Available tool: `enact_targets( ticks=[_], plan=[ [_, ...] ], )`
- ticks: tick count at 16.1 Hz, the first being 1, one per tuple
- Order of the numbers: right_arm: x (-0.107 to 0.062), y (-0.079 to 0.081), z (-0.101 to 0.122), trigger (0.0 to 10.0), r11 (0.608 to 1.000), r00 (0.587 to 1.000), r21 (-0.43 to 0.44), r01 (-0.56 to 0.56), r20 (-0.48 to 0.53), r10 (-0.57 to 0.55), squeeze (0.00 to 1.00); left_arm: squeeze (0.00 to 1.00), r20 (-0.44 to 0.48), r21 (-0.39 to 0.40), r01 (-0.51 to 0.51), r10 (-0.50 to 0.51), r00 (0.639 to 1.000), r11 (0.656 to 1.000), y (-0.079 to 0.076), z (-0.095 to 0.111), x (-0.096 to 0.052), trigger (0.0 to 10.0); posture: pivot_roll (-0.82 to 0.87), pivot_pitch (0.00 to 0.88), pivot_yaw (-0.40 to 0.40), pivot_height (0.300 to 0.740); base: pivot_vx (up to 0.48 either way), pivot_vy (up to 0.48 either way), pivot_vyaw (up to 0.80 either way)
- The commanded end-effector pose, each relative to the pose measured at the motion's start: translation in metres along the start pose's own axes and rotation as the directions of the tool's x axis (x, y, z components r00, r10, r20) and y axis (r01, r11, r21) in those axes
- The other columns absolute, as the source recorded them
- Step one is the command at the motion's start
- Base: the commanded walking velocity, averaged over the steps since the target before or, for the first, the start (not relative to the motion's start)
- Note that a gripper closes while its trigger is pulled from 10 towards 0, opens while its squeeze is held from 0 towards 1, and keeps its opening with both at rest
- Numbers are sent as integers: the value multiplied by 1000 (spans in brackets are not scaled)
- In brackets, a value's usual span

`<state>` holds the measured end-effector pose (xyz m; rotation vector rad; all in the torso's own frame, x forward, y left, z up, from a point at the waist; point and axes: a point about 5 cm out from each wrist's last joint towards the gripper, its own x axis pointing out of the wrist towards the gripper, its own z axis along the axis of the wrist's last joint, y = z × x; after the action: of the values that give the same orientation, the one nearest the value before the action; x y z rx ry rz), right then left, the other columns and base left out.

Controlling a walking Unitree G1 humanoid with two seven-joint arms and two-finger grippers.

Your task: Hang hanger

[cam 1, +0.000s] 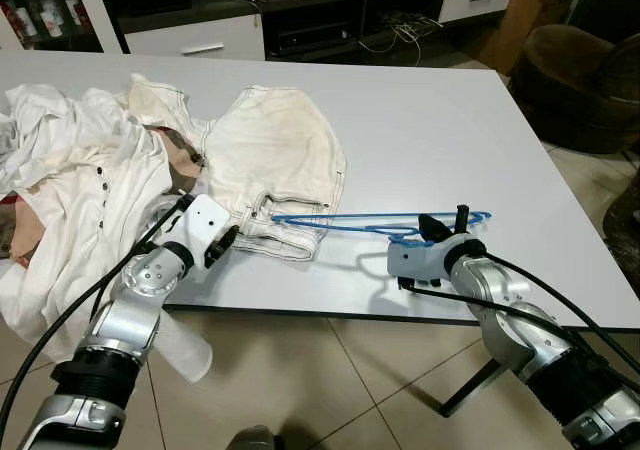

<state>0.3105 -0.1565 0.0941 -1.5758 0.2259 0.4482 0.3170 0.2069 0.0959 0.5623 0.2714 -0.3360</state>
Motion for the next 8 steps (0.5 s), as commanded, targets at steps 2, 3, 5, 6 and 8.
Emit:
enact_targets(
  ticks=[2, 3, 5, 6, 8],
  plan=[
    [2, 15, -7, 10000, 996, 997, -54, -72, -30, 70, 0, 0, -11, -6, -3, 3, 1000, 1000, 0, -3, 1, 10000, 115, 0, 5, 740, 0, 0, 0],
    [3, 21, -8, 10000, 993, 995, -66, -100, -35, 97, 0, 0, -18, -6, -7, 7, 1000, 1000, 0, -5, 1, 10000, 115, 0, 5, 740, 0, 0, 0],
    [4, 26, -12, 10000, 988, 991, -89, -128, -52, 124, 0, 0, -27, -5, -16, 16, 1000, 1000, 2, -7, -1, 10000, 121, 0, 3, 740, 0, 0, 0],
    [5, 30, -17, 10000, 983, 987, -104, -148, -75, 141, 0, 0, -35, -1, -28, 27, 999, 1000, 5, -10, -3, 10000, 121, 0, 3, 740, 0, 0, 0],
    [5, 33, -24, 10000, 981, 984, -113, -160, -97, 150, 0, 0, -53, 15, -63, 63, 997, 998, 15, -16, -8, 10000, 122, 0, 2, 740, 0, 0, 0]
  ],
)
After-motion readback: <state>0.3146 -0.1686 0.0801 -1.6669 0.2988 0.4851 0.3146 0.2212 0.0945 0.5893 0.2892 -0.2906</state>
